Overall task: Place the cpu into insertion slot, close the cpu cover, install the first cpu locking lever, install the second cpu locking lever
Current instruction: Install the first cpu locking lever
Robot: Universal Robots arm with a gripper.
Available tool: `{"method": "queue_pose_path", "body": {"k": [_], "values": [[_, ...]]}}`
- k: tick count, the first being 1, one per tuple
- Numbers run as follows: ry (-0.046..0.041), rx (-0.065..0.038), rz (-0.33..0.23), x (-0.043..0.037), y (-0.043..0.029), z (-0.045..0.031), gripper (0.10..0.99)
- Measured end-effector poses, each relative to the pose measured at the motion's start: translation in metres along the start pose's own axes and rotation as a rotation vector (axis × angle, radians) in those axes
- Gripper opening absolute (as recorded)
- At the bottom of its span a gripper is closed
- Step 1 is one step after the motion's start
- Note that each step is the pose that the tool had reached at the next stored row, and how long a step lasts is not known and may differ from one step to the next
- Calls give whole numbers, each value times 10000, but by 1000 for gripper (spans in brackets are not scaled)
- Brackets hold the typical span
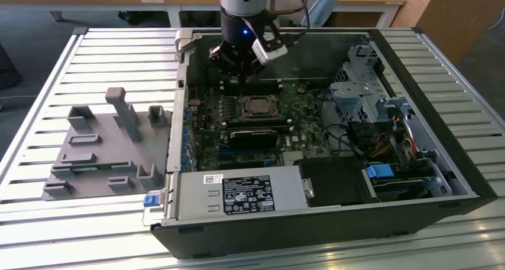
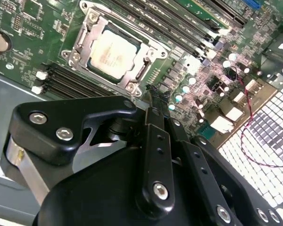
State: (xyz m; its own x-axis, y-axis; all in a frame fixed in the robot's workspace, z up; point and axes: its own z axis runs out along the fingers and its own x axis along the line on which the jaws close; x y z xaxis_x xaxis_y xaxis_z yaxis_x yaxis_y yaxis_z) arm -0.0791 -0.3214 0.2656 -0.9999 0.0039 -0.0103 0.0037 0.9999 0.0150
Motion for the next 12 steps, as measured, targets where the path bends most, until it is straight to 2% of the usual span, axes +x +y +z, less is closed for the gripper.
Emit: {"method": "queue_pose_path", "body": {"k": [7, 12], "values": [[0, -3, 0, 105, 13, 4, 106], [2, -1, 1, 145, 84, 16, 106]]}}
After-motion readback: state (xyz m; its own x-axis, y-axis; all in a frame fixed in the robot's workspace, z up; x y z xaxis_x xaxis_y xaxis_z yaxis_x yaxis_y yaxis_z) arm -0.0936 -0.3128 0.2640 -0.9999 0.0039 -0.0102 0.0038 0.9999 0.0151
